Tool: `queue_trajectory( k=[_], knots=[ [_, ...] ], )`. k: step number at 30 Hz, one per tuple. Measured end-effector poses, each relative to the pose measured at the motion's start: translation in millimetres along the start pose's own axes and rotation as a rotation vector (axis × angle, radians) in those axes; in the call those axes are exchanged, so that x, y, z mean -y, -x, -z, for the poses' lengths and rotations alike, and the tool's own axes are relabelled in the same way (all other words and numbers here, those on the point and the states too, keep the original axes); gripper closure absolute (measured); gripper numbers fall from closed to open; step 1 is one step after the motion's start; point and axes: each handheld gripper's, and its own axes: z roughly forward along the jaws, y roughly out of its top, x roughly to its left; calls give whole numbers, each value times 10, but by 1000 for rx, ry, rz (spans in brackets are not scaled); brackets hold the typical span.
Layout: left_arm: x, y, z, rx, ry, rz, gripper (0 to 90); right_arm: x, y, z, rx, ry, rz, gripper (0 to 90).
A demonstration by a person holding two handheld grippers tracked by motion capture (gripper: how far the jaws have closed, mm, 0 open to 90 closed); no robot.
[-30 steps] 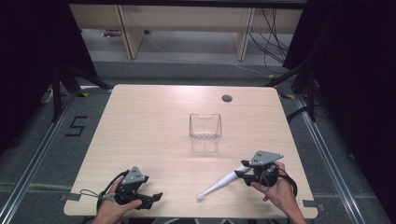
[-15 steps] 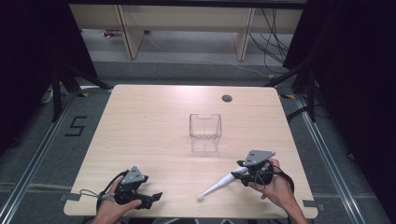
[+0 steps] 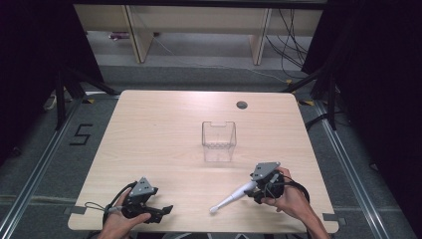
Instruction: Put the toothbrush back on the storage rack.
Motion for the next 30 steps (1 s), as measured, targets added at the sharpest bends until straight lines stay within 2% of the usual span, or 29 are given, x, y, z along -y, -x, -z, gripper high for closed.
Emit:
queue_trajectory(
  k=[2, 4, 6, 8, 11, 14, 17, 18, 21, 28, 29, 30],
  knots=[
    [0, -1, 1, -1, 1, 0, 149, -16, 1, -13, -5, -14, 15, 370],
    [0, -3, 1, -2, 0, 0, 149, -24, -5, -11, 0, -24, 3, 369],
    [0, -2, 2, -1, 0, 0, 149, -68, 14, -29, -1, -45, 45, 369],
    [0, -3, 3, -1, 0, -1, 149, -92, 20, -55, -16, -61, 61, 370],
    [-2, -5, 7, -2, 1, -3, 149, -126, 13, -82, -16, -106, 48, 371],
    [-2, -5, 7, -3, 3, -3, 149, -152, 26, -97, -26, -111, 77, 372],
    [-3, -5, 8, -2, 1, -4, 149, -178, 19, -102, -27, -136, 73, 372],
    [-3, -5, 8, -2, 1, -4, 149, -187, 30, -116, -37, -143, 95, 373],
    [-2, -5, 6, -1, 1, -4, 149, -192, 26, -122, -37, -160, 93, 373],
    [-1, -2, 3, 0, 0, -2, 149, -223, -1, -183, -58, -192, 129, 372],
    [-4, -17, 8, -8, -10, -22, 149, -223, -1, -183, -58, -192, 129, 372],
    [-2, -3, 4, -2, -4, -9, 149, -229, 0, -191, -61, -192, 142, 371]
  ],
)
